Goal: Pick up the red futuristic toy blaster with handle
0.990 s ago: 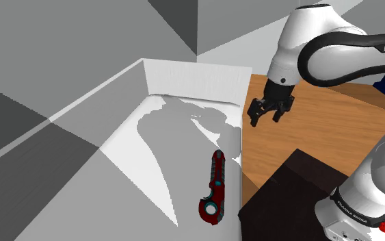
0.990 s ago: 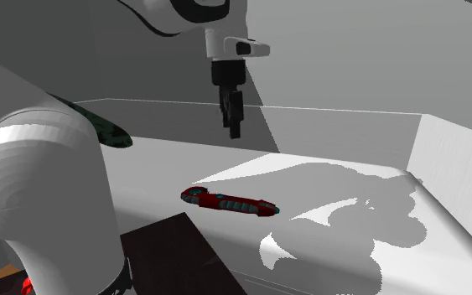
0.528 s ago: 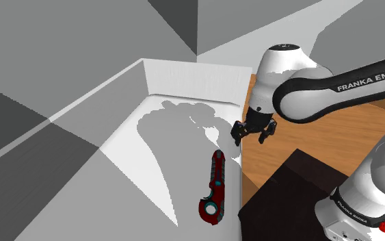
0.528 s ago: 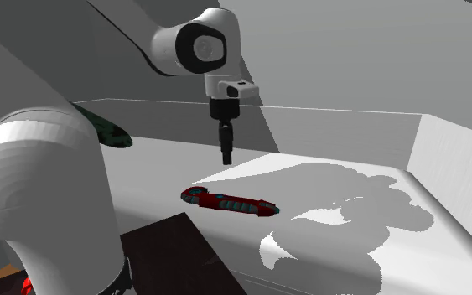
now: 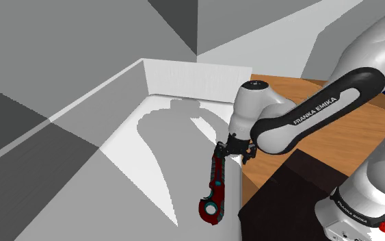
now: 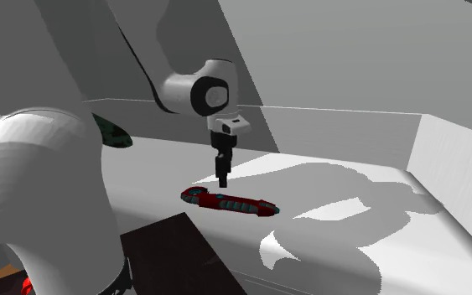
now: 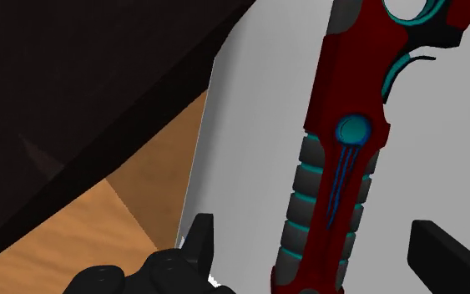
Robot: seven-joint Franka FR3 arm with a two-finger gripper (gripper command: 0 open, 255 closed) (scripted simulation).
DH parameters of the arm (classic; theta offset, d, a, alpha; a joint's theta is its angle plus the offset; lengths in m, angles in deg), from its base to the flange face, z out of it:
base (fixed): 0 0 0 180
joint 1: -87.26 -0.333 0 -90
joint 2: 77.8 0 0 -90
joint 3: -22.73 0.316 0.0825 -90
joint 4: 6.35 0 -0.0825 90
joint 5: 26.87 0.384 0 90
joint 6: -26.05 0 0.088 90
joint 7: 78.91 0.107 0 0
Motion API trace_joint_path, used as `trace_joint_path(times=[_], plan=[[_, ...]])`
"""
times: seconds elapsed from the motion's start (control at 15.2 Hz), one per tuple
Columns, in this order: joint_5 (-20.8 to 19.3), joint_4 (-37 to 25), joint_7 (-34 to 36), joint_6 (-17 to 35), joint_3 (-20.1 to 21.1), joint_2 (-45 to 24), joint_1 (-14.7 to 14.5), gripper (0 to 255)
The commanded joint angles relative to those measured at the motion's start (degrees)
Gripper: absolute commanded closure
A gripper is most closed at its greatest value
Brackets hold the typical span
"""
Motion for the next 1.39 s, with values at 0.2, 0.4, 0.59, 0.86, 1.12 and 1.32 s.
trace_joint_path(times=[0.2,0.4,0.59,0.86,1.12,1.32], plan=[[-19.58,-4.53,22.51,9.19,2.42,-16.21,3.83,0],[-29.91,-7.87,33.64,11.61,-3.29,-23.40,-0.82,0],[-34.19,-8.52,36.81,13.57,-6.69,-26.30,-3.35,0],[-39.87,-9.81,41.15,16.47,-11.97,-30.57,-7.44,0],[-39.73,-9.78,41.05,16.44,-11.95,-30.50,-7.46,255],[-39.73,-9.79,41.04,16.44,-11.95,-30.50,-7.45,255]])
